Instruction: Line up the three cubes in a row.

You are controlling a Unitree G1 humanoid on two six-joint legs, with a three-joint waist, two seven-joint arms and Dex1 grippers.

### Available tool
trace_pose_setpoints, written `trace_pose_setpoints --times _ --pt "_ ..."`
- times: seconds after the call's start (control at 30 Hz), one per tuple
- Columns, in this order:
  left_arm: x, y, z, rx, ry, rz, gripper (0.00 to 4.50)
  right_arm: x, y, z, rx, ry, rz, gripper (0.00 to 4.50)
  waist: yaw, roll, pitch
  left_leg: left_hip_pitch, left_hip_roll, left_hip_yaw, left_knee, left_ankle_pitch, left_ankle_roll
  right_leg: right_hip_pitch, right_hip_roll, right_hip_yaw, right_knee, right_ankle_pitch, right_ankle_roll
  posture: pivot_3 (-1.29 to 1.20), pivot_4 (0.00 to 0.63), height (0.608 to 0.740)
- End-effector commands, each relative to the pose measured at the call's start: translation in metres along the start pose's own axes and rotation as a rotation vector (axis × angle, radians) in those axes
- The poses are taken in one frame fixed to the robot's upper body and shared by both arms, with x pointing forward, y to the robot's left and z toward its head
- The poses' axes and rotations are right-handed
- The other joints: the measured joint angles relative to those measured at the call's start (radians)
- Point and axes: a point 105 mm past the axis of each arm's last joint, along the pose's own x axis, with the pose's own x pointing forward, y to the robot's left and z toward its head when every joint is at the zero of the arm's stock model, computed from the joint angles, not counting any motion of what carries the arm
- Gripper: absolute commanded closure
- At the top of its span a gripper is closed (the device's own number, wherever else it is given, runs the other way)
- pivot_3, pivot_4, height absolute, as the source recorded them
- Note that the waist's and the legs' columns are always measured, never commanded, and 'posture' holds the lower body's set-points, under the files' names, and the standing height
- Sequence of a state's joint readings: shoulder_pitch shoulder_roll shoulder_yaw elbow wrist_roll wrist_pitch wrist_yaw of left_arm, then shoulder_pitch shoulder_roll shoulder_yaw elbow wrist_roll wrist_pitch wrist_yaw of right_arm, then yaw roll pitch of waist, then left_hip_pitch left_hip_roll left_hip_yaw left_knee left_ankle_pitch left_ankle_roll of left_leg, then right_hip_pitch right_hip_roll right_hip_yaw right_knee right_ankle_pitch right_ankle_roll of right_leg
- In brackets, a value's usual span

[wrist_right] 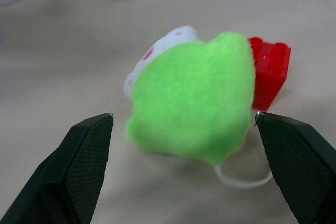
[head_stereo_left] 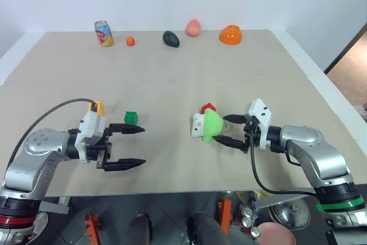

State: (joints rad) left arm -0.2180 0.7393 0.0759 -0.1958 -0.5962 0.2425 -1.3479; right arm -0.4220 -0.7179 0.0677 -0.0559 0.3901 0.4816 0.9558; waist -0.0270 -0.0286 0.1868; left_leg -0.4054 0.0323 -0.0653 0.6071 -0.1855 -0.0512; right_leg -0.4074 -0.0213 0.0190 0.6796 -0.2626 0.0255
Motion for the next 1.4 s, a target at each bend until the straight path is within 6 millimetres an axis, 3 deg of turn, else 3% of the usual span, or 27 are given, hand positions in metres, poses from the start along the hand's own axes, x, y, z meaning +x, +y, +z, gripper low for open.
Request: trace_pose_setpoints --times 0.03,0.27,0.3,0.7,0.93,1.07,1.17,1.3,1.4 --pt "0.004 0.001 0.006 0.053 -0.005 -0.005 0.11 0.003 -0.002 0.010 -0.045 -0.027 0.026 0.00 0.000 0.000 0.000 0.000 0.000 0.000 0.000 0.000 0.000 0.000 0.000 0.000 0.000 0.000 0.000 0.00 0.150 0.738" --pt "0.008 0.003 0.007 0.074 -0.017 0.010 0.11 0.013 0.014 0.007 -0.051 -0.037 0.113 0.00 0.000 0.000 0.000 0.000 0.000 0.000 0.000 0.000 0.000 0.000 0.000 0.000 0.000 0.000 0.000 0.00 0.150 0.738" --pt "0.009 0.004 0.006 0.076 -0.014 0.010 0.00 0.014 0.016 0.007 -0.052 -0.039 0.122 0.57 0.000 0.000 0.000 0.000 0.000 0.000 0.000 0.000 0.000 0.000 0.000 0.000 0.000 0.000 0.000 0.00 0.150 0.738" --pt "0.031 0.026 0.022 0.153 -0.063 0.000 0.00 0.019 0.028 0.006 -0.020 -0.079 0.159 4.48 0.000 0.000 0.000 0.000 0.000 0.000 0.004 0.000 0.000 0.001 0.001 0.000 0.001 0.002 0.001 0.00 0.150 0.738" --pt "0.048 0.031 0.033 0.176 -0.106 -0.041 0.00 0.017 0.035 0.004 -0.011 -0.079 0.161 4.48 0.000 0.000 0.000 0.000 0.000 0.000 0.004 0.000 0.000 0.001 0.001 0.001 0.001 0.002 0.002 0.00 0.150 0.738" --pt "0.060 0.029 0.037 0.173 -0.130 -0.086 0.00 0.011 0.024 0.001 0.037 -0.047 0.083 4.48 0.000 0.000 0.000 0.000 0.000 0.000 0.004 0.000 0.000 0.001 0.001 0.001 0.001 0.002 0.002 0.00 0.150 0.738" --pt "0.068 0.028 0.035 0.171 -0.120 -0.115 0.00 -0.015 0.011 0.002 -0.017 -0.018 0.022 4.48 0.003 0.001 0.000 -0.001 0.000 0.000 0.007 0.000 0.000 0.001 0.001 0.001 0.001 0.003 0.003 0.00 0.150 0.738" --pt "0.078 0.027 0.029 0.177 -0.095 -0.131 0.00 -0.078 -0.051 0.023 -0.021 -0.059 -0.274 4.48 0.006 0.002 0.001 -0.003 -0.002 0.001 0.011 0.000 0.000 0.002 -0.001 0.002 0.001 0.004 0.006 0.00 0.150 0.738" --pt "0.084 0.027 0.022 0.188 -0.064 -0.133 0.00 -0.106 -0.084 0.027 -0.061 -0.054 -0.471 4.48 0.004 0.002 0.001 -0.002 -0.002 0.004 0.012 0.000 0.001 0.002 -0.001 0.005 0.001 0.007 0.008 0.00 0.150 0.738"
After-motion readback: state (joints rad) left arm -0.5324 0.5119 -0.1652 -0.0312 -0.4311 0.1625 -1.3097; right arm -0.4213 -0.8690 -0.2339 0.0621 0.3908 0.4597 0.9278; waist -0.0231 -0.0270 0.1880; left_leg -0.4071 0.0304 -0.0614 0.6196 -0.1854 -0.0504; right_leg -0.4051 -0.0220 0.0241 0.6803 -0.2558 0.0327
